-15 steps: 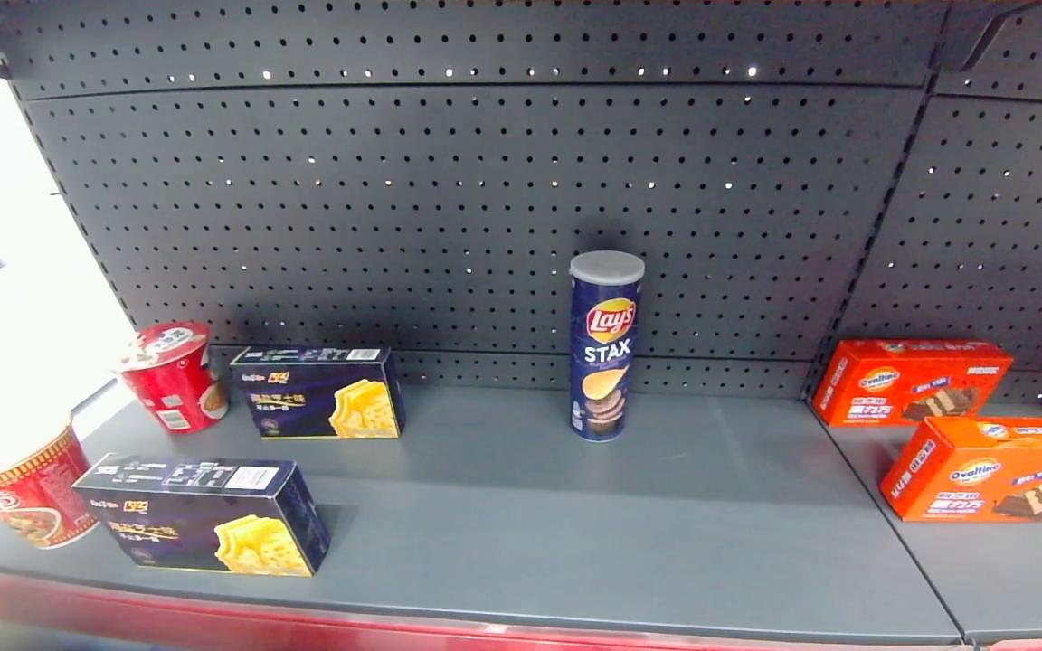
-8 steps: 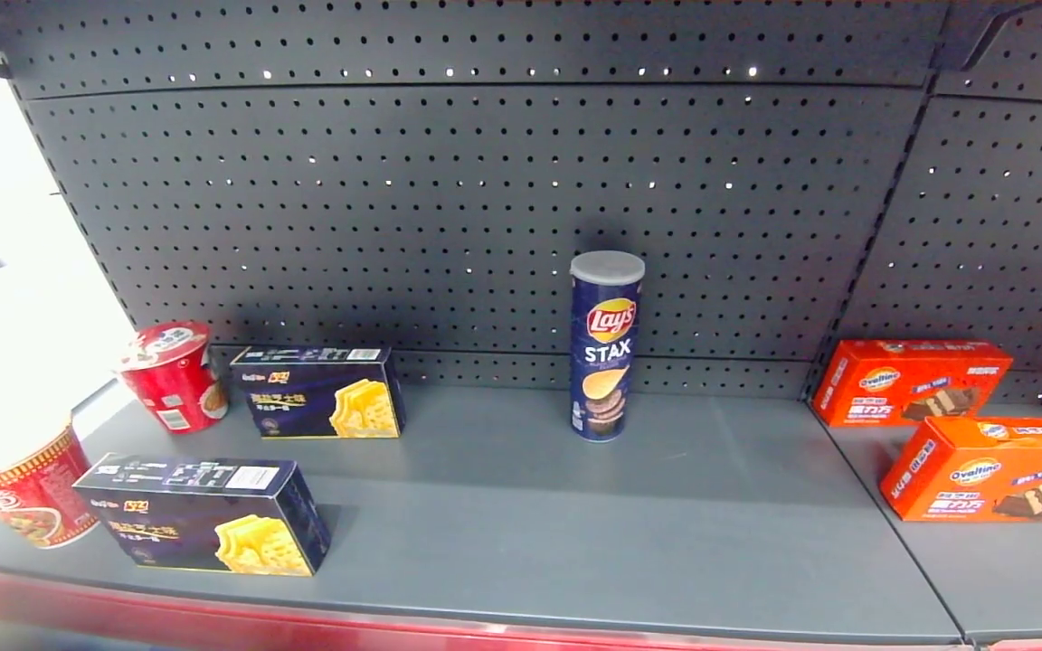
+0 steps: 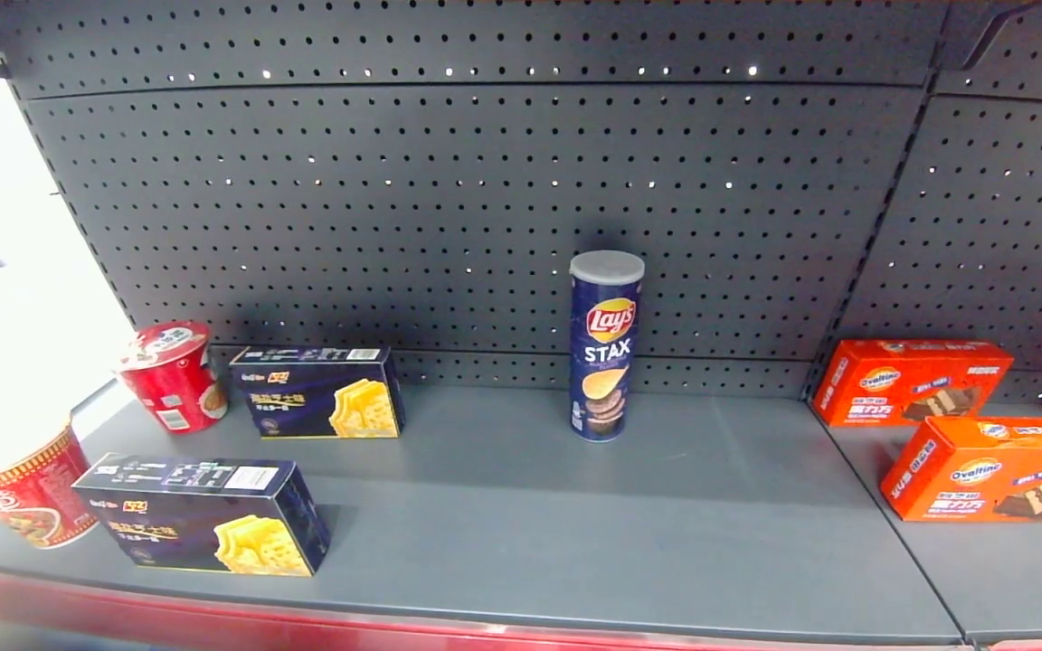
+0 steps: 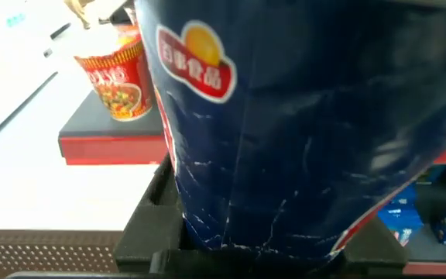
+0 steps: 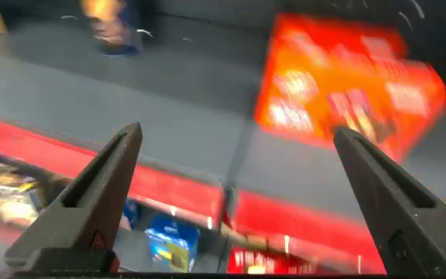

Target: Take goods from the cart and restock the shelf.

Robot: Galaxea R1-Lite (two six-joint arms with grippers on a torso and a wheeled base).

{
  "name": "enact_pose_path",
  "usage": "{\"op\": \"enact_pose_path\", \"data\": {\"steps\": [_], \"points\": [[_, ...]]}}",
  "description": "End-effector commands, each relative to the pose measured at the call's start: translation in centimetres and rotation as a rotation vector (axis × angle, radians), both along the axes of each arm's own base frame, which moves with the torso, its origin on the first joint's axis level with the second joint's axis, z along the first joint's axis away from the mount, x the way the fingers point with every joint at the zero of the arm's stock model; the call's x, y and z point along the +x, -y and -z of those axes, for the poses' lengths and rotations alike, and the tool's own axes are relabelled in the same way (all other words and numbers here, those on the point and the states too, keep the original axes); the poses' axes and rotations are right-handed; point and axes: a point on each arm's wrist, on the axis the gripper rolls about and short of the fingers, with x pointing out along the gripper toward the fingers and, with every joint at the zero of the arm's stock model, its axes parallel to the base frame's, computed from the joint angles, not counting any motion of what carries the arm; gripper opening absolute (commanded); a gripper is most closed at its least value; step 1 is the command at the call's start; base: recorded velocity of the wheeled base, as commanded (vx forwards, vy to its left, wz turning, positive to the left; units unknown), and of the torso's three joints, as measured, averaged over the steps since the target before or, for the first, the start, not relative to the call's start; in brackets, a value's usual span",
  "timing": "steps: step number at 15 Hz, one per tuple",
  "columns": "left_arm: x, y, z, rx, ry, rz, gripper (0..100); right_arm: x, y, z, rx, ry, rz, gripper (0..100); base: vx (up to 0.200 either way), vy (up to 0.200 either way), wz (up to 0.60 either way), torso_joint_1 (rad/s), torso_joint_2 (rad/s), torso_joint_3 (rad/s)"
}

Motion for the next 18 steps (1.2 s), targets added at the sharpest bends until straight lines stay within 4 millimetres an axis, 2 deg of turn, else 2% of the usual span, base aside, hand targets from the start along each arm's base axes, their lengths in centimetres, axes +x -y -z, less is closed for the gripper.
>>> {"op": "enact_pose_path", "data": {"steps": [1,2,5,6,8,10,11,13,15,18], "points": [[-0.2,0.0,1.3,-0.003,0.013,0.003,0,3.0,-0.8,-4.0,-0.012,-0.066,-0.176,100,0.000,0.000,0.00,0.000,0.00,0.000],[-0.1,0.0,1.5,-0.003,0.005,0.001,0,3.8,-1.1,-4.8,-0.015,-0.084,-0.205,100,0.000,0.000,0.00,0.000,0.00,0.000],[0.1,0.0,1.4,-0.006,-0.004,0.004,0,8.0,-2.5,-6.0,0.033,-0.242,-0.247,100,0.000,0.000,0.00,0.000,0.00,0.000],[0.0,0.0,1.4,-0.008,-0.001,0.003,0,8.7,-2.8,-6.3,0.043,-0.264,-0.260,100,0.000,0.000,0.00,0.000,0.00,0.000],[0.1,0.0,1.5,-0.026,-0.004,0.000,0,13.1,-4.6,-7.7,0.055,-0.316,-0.285,100,0.000,0.000,0.00,0.000,0.00,0.000],[0.1,0.0,1.5,-0.028,-0.004,0.000,0,17.3,-6.2,-8.4,0.066,-0.254,-0.303,100,0.000,0.000,0.00,0.000,0.00,0.000],[0.1,0.0,1.5,-0.028,-0.006,-0.001,0,18.4,-6.6,-8.5,0.069,-0.232,-0.309,100,0.000,0.000,0.00,0.000,0.00,0.000],[0.1,0.0,1.4,-0.029,-0.004,0.003,0,22.5,-8.1,-9.4,0.075,-0.195,-0.363,100,0.000,0.000,0.00,0.000,0.00,0.000],[0.0,0.0,1.4,-0.029,-0.003,0.003,0,24.2,-8.9,-9.4,0.075,-0.204,-0.416,100,0.000,0.000,0.00,0.000,0.00,0.000],[0.0,0.0,1.4,-0.054,-0.002,0.004,0,26.5,-9.5,-7.2,-0.004,-0.247,-0.483,100,0.000,0.000,0.00,0.000,0.00,0.000]]}}
